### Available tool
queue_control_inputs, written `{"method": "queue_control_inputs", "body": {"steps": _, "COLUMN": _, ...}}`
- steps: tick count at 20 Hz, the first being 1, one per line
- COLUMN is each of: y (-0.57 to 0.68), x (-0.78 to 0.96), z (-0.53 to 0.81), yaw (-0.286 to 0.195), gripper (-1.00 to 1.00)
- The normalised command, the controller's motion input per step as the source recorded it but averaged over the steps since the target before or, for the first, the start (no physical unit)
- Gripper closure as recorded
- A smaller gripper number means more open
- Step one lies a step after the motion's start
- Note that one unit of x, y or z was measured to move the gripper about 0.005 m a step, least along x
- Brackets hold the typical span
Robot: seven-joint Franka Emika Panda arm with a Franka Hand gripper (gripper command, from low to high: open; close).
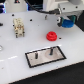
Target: Insert the blue gear onto the right peg, followed by the red gear
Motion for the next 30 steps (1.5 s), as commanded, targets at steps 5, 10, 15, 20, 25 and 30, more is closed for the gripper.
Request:
{"method": "queue_control_inputs", "body": {"steps": 5, "y": -0.29, "x": 0.64, "z": 0.56, "yaw": 0.0, "gripper": 1.0}}
{"method": "queue_control_inputs", "body": {"steps": 10, "y": -0.28, "x": 0.68, "z": 0.52, "yaw": 0.0, "gripper": 1.0}}
{"method": "queue_control_inputs", "body": {"steps": 15, "y": -0.31, "x": 0.7, "z": 0.39, "yaw": 0.0, "gripper": 1.0}}
{"method": "queue_control_inputs", "body": {"steps": 20, "y": -0.35, "x": 0.73, "z": 0.29, "yaw": 0.0, "gripper": 1.0}}
{"method": "queue_control_inputs", "body": {"steps": 25, "y": -0.39, "x": 0.74, "z": 0.17, "yaw": 0.0, "gripper": 1.0}}
{"method": "queue_control_inputs", "body": {"steps": 30, "y": -0.39, "x": 0.77, "z": 0.04, "yaw": 0.0, "gripper": 1.0}}
